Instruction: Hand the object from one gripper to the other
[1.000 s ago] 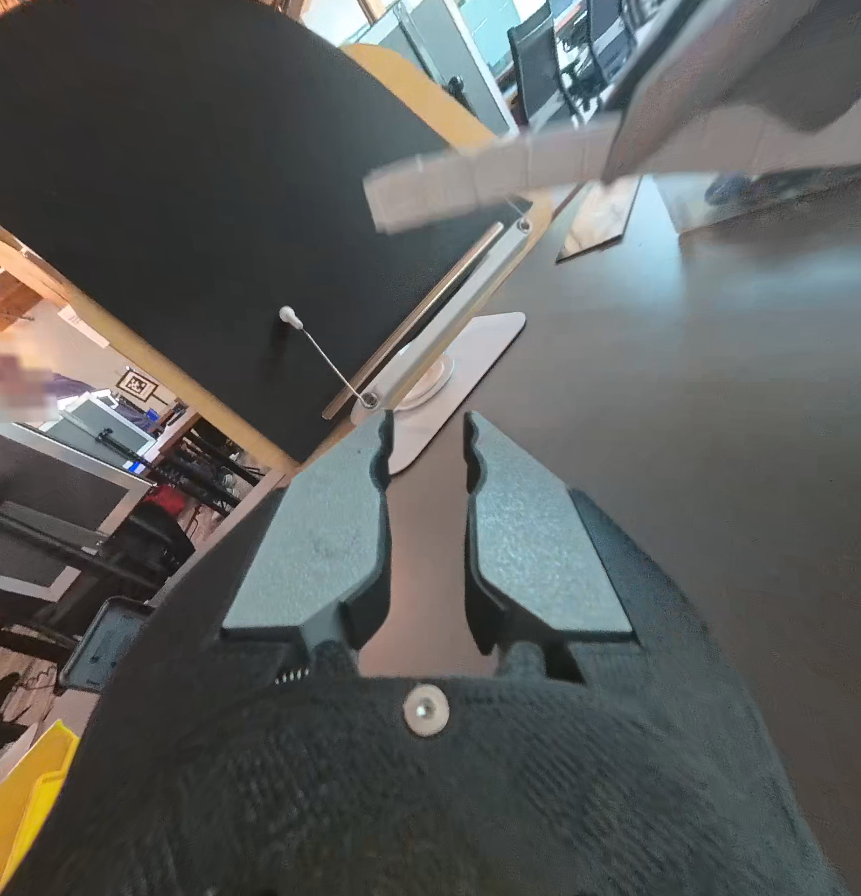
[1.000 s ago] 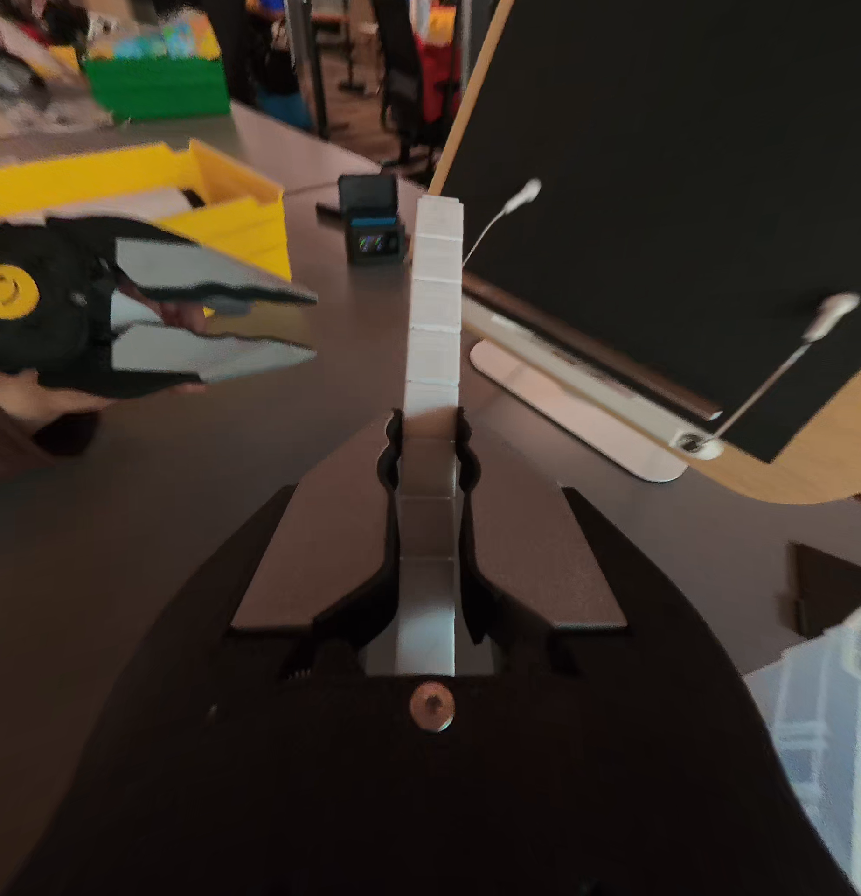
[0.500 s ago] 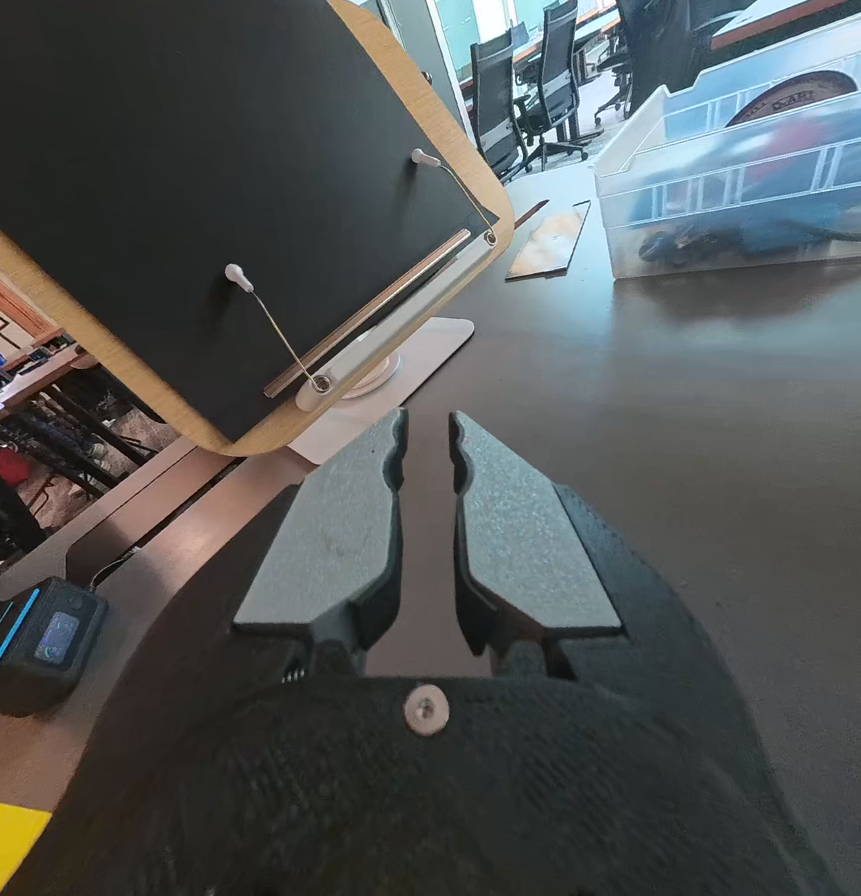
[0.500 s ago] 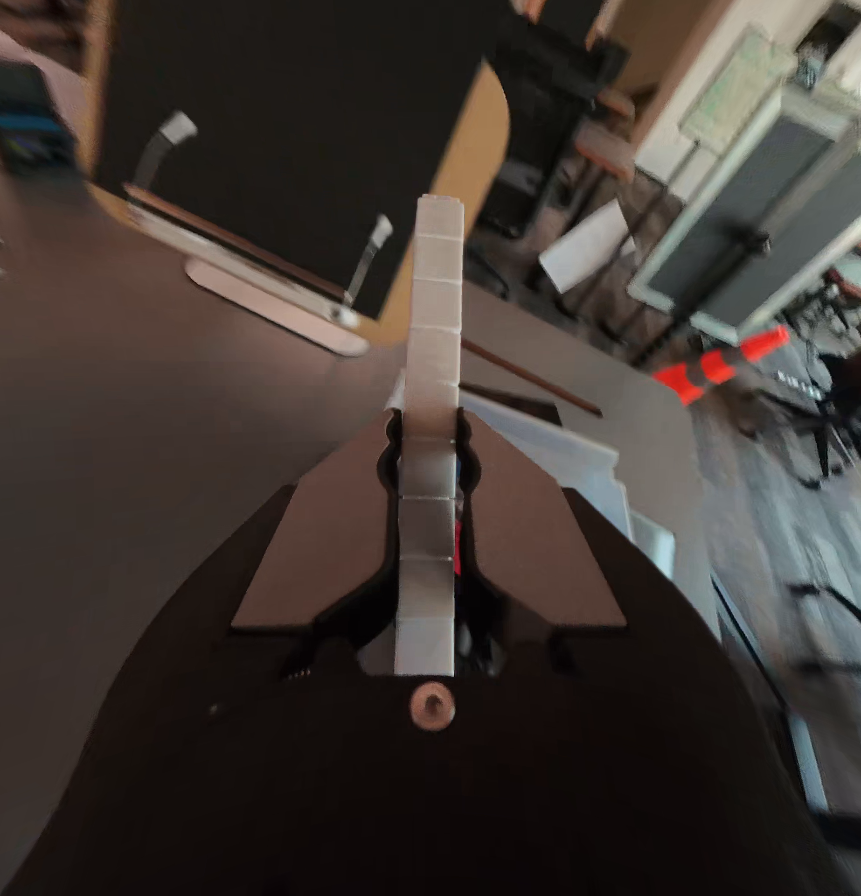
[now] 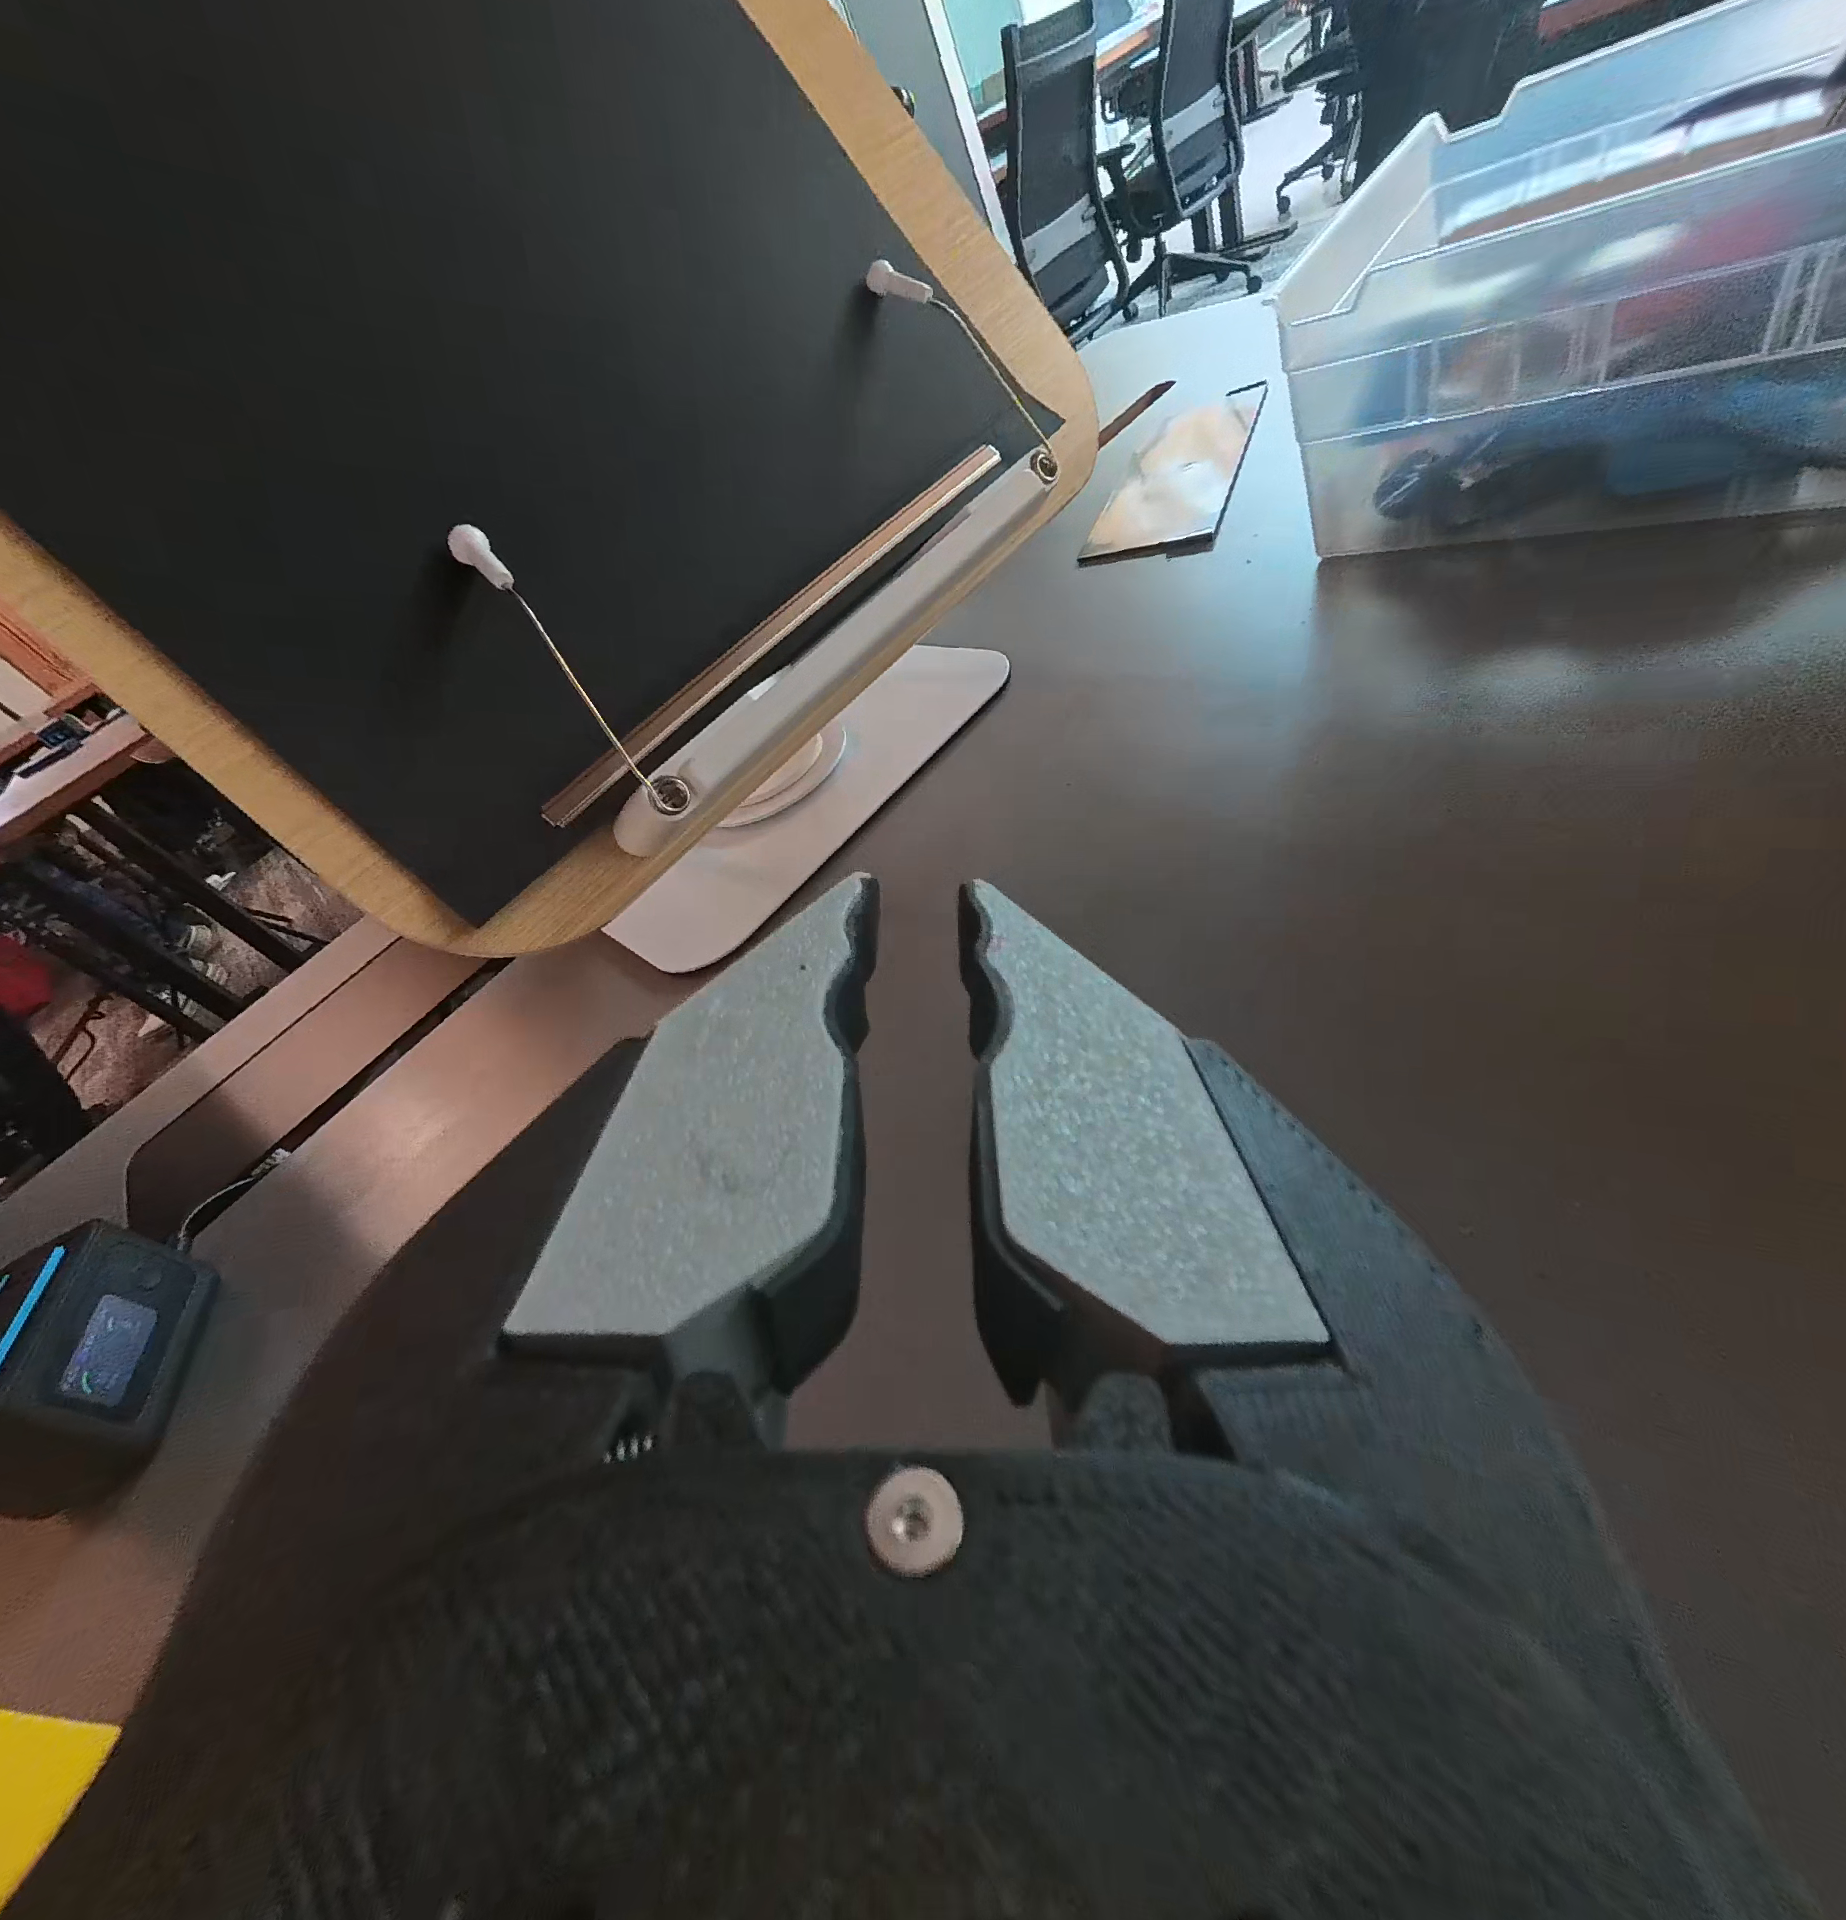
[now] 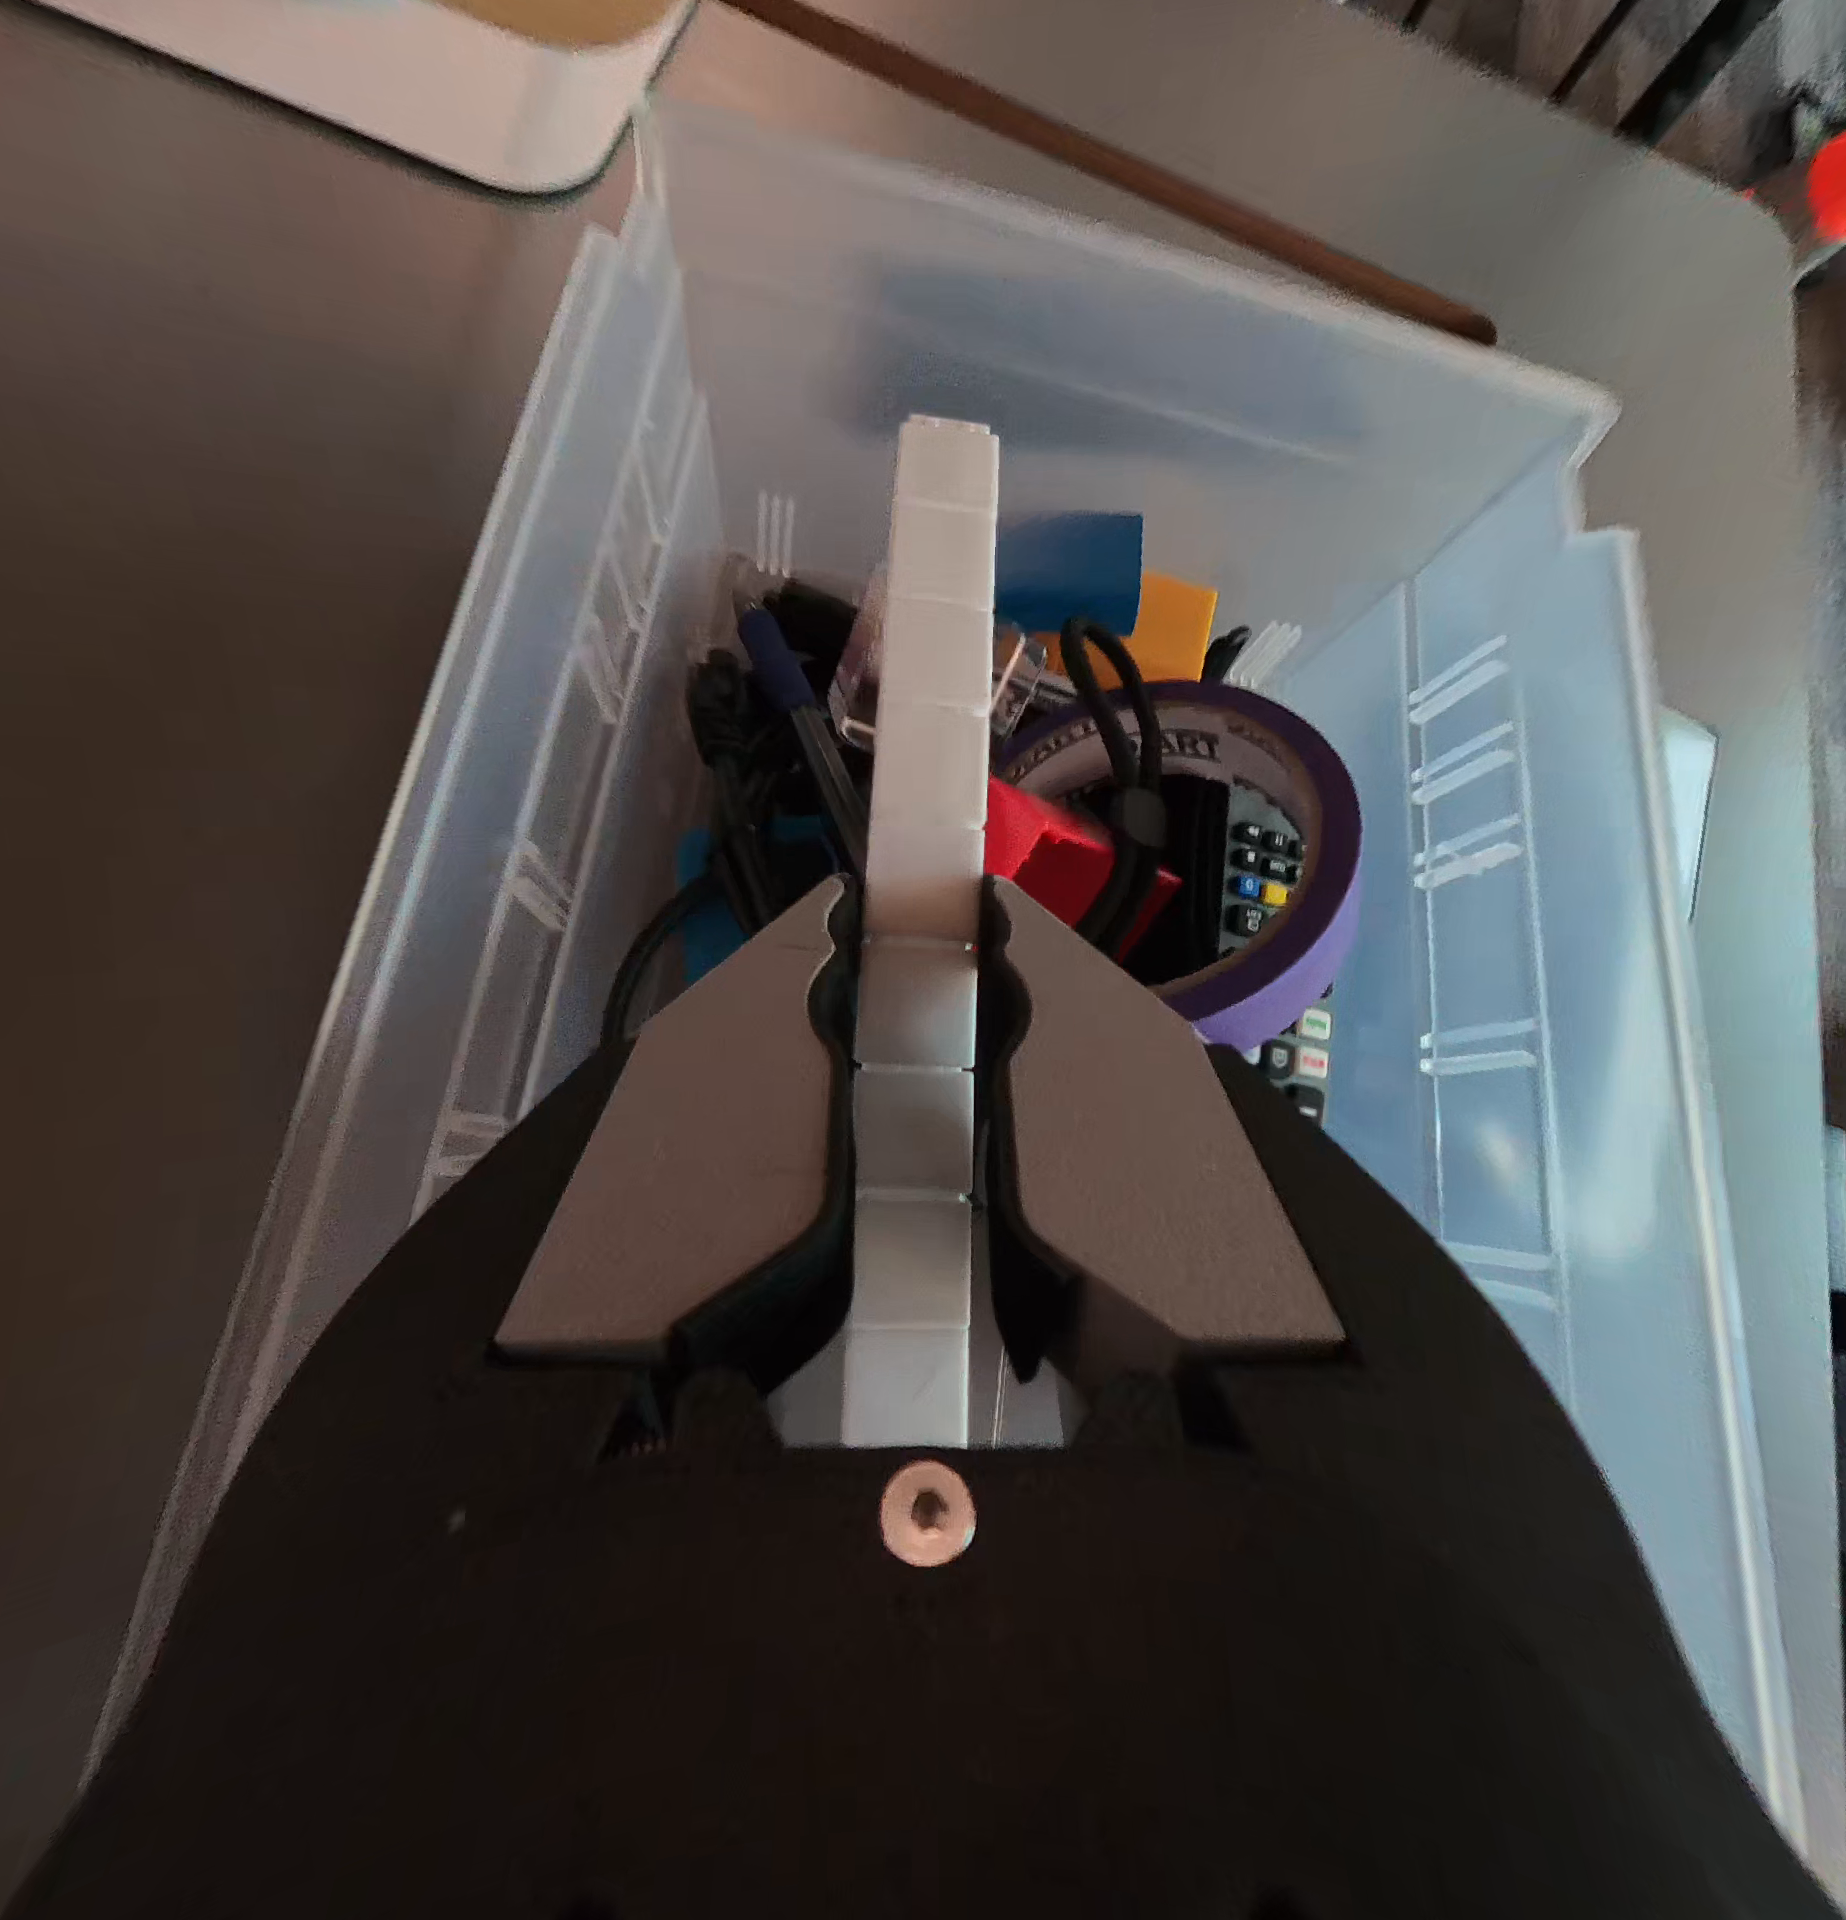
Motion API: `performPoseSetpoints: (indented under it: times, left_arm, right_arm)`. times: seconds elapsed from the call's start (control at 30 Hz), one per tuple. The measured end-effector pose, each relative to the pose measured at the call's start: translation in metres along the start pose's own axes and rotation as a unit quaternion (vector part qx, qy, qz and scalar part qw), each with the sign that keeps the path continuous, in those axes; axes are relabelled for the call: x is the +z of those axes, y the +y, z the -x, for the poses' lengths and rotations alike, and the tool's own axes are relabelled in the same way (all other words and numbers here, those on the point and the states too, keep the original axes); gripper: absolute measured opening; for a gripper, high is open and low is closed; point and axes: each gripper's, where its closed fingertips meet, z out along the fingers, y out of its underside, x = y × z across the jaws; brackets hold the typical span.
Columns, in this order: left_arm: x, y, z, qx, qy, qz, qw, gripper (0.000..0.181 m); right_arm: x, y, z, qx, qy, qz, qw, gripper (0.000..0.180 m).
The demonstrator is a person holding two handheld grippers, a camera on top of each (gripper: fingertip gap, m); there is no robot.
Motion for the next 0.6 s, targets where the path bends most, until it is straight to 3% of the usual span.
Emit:
performPoseSetpoints:
  times: [0.1, 0.27, 0.37, 0.47, 0.6]
  left_arm:
    - [0.001, 0.001, 0.000, 0.001, 0.001, 0.003, 1.000, 0.012]
    - [0.003, 0.005, -0.002, -0.004, 0.005, 0.012, 1.000, 0.012]
    - [0.004, 0.008, -0.002, -0.008, 0.004, 0.019, 1.000, 0.012]
    - [0.004, 0.010, 0.001, -0.021, 0.003, 0.025, 0.999, 0.016]
    - [0.003, 0.013, 0.005, -0.041, 0.001, 0.029, 0.999, 0.020]
  right_arm:
    - [0.001, 0.001, -0.004, -0.003, 0.018, 0.006, 1.000, 0.020]
    - [-0.038, -0.048, 0.013, -0.028, 0.046, -0.068, 0.996, 0.035]
    - [-0.058, -0.088, 0.066, -0.049, -0.007, -0.118, 0.992, 0.054]
    - [-0.062, -0.117, 0.143, -0.059, -0.116, -0.154, 0.980, 0.064]
    - [-0.025, -0.128, 0.231, -0.063, -0.223, -0.153, 0.961, 0.068]
